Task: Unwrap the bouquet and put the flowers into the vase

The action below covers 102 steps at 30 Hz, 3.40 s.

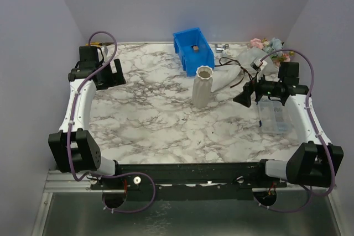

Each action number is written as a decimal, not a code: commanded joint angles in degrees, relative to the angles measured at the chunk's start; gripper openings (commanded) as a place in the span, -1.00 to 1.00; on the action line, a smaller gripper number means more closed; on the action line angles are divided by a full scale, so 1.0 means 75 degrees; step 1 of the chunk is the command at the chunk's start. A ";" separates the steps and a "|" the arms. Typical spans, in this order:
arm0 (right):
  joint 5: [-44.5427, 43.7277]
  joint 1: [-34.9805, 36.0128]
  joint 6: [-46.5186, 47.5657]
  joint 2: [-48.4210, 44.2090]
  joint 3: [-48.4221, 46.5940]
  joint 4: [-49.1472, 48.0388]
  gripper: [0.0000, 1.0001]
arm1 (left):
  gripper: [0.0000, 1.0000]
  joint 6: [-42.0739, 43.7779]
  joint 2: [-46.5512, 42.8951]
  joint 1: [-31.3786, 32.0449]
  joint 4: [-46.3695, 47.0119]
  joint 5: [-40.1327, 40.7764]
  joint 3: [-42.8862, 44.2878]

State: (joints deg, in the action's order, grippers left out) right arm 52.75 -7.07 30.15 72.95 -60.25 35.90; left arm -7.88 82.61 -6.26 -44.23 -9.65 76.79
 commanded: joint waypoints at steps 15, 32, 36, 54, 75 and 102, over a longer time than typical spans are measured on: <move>0.0576 0.0766 0.3069 0.2045 -0.0304 -0.0755 0.91 | 0.98 -0.1557 -0.0548 -0.0391 0.0190 -0.2884 0.0377; 0.0731 0.2028 0.3201 0.3386 0.0012 -0.3250 0.38 | 0.98 -0.1340 -0.0831 -0.0723 0.0097 -0.3093 0.0632; 0.0815 0.2213 0.3181 0.3625 -0.0102 -0.3308 0.36 | 0.98 -0.1317 -0.0843 -0.0756 0.0098 -0.3120 0.0682; 0.0604 0.3189 0.0986 0.4051 0.0190 -0.5413 0.36 | 0.98 -0.1760 -0.0741 -0.1011 0.0229 -0.3466 0.0869; -0.1542 0.4740 -0.3187 0.5958 -0.1114 -0.8867 0.37 | 0.98 -0.2300 -0.1510 -0.1135 0.1503 -0.2588 -0.1090; -0.2042 0.5112 -0.3809 0.5390 -0.1694 -0.7496 0.40 | 0.53 -0.2841 -0.2811 0.1167 0.6879 -0.1654 -0.6141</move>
State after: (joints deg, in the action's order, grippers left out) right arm 37.52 31.81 0.27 120.51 -76.75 -25.15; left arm -28.75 60.36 -2.68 -4.78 -27.22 33.41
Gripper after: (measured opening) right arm 0.698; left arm 0.836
